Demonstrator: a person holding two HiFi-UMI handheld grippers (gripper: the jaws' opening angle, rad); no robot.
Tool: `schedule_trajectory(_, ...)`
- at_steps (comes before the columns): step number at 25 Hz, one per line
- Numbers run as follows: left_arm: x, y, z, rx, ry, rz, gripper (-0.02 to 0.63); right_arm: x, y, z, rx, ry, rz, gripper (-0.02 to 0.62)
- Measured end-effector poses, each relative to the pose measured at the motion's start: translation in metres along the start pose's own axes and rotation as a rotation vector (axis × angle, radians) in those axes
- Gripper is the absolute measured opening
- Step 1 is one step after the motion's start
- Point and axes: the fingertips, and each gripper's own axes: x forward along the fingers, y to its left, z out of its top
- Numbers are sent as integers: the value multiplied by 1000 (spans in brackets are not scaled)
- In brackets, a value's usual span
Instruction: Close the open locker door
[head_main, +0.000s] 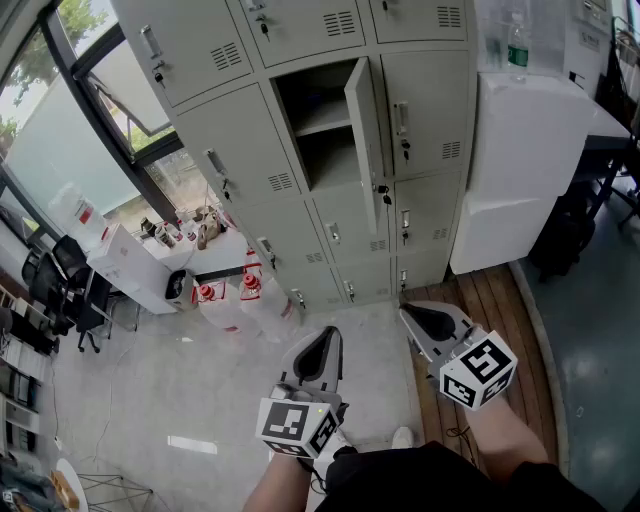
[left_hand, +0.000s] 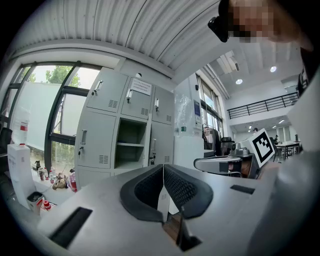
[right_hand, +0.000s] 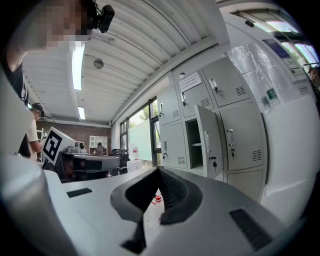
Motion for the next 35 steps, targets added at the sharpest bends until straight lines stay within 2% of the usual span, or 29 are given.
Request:
schedule_trajectory(10,-3,7,-3,-14,17,-3,20,9,4,0,6,-15,1,54)
schedule_trajectory(18,-8,29,-3,-18,46,-8,20,31,14,-1,21,-17,-8,54)
schedule_trajectory(23,-12,53,1,0,15,-25,20,56,28,3,25,-24,2,54)
schedule_trajectory(35,-23,131,7,-22,4,-33,20,125,58,13,19,-20,-8,52)
